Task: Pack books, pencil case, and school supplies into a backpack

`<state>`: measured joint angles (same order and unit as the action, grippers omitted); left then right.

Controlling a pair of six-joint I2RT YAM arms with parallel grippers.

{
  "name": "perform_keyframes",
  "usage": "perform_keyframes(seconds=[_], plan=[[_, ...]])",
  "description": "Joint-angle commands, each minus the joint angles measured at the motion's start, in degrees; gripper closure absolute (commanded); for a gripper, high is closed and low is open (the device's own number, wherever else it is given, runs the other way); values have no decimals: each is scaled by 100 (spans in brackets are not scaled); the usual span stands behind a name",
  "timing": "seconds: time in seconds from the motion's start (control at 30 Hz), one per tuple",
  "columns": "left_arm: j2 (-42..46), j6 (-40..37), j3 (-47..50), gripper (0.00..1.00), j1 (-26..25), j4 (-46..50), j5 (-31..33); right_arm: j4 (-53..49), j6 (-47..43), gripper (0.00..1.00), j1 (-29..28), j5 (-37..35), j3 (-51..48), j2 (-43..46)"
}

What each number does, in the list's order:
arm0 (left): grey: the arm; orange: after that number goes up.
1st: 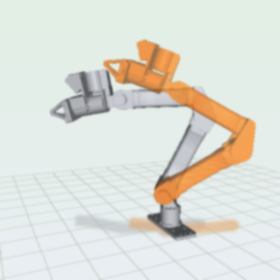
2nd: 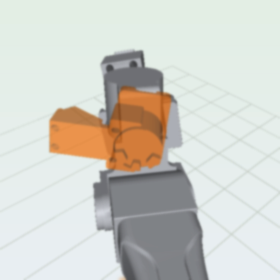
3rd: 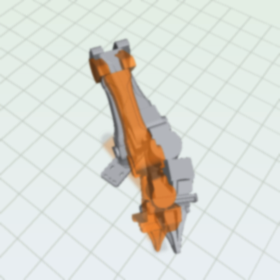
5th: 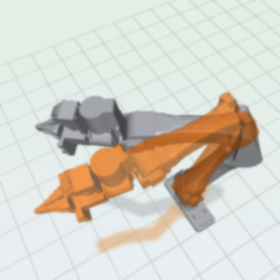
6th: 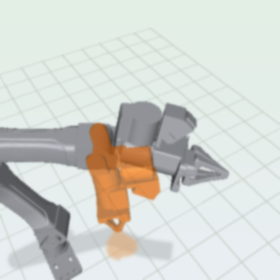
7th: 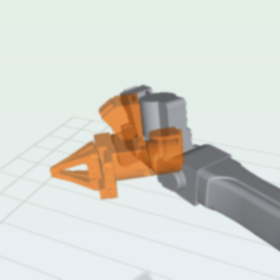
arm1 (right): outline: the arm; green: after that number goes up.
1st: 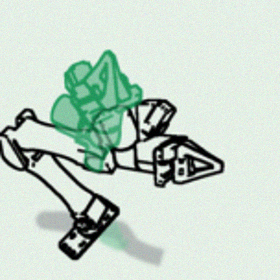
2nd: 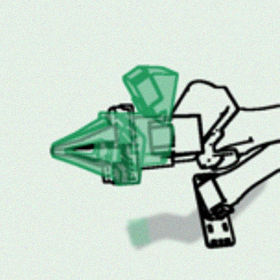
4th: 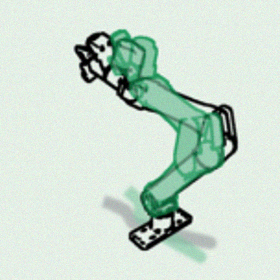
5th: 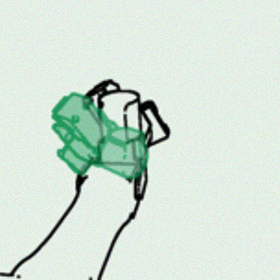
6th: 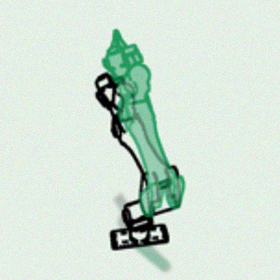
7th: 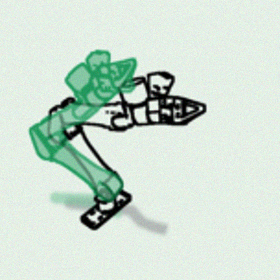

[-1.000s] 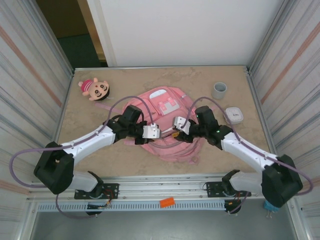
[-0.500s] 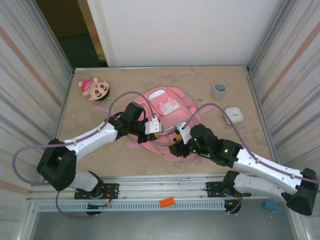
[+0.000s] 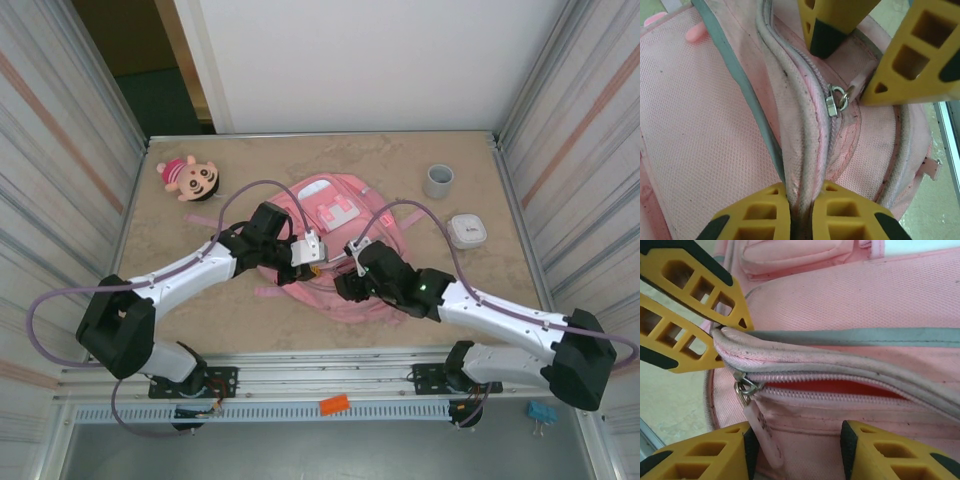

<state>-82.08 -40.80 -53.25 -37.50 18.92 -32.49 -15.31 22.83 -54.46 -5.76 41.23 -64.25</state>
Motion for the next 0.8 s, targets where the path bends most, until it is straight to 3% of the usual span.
perform_keyframes(seconds=[0.0,0.2,0.43,0.63,0.67,0.77], plan=[[51,229,-264,100,18,13,-503,243,-147,65,53,221,309,-254],[128,24,-220,100,68,210,-153,-40,-232,99,393,467,448,-422],[316,-399,-58,100,512,769,400,-790,-110,100,1157,774,142,256],[507,-517,114,100,776,830,494,-531,-198,100,1193,1577,119,139],[534,-509,78,98,778,866,475,-478,-191,100,1173,1688,145,98],[644,-360,-212,56,482,1086,370,-383,-209,100,1091,2025,282,-6]])
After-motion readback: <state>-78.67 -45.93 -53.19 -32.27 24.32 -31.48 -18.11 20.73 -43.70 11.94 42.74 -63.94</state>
